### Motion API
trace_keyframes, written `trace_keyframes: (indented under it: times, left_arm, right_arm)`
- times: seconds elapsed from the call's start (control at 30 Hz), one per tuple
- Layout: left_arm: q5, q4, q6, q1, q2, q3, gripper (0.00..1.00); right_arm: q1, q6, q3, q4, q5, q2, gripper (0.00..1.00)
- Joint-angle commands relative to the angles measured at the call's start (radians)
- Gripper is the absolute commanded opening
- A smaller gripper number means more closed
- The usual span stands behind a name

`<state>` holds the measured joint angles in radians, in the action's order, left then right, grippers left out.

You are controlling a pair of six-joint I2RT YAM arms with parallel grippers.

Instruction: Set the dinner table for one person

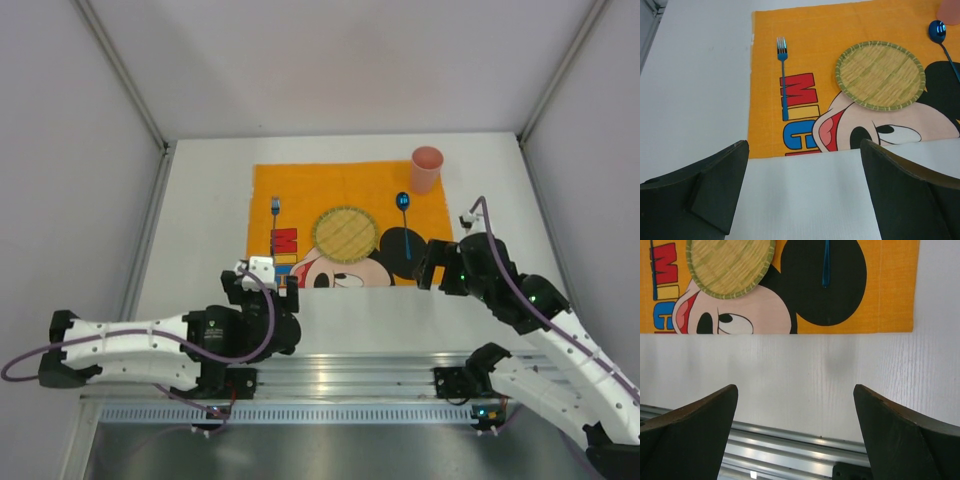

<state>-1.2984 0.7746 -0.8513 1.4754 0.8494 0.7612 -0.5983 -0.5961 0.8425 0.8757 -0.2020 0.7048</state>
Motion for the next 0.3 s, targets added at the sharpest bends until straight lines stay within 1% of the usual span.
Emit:
trace_keyframes:
  times: [0.0,0.07,0.1,0.13,0.2,0.27]
  left_arm:
    - [-0.059,0.062,-0.066,0.002,-0.006,0.035,0.99]
    - [-0.039,-0.004,0.021,0.002,-0.015,0.015,0.99]
    - [-0.032,-0.102,0.07,0.0,-0.018,0.006,0.99]
    - [-0.019,-0.139,0.149,0.0,-0.021,-0.003,0.99]
    - [0.017,-0.216,0.213,-0.012,-0.019,-0.029,0.99]
    - [0.085,-0.346,0.329,-0.075,-0.019,-0.063,0.99]
  right_arm:
    - [-0.011,0.039,0.078,-0.044,-0.045,0.008,1.0]
    - [-0.011,0.047,0.093,-0.053,-0.051,0.016,1.0]
    - [-0.011,0.056,0.098,-0.058,-0.051,0.018,1.0]
    - [-0.011,0.056,0.101,-0.06,-0.05,0.019,1.0]
    - [-0.009,0.061,0.109,-0.066,-0.051,0.024,1.0]
    - [-0.011,0.07,0.119,-0.064,-0.048,0.022,1.0]
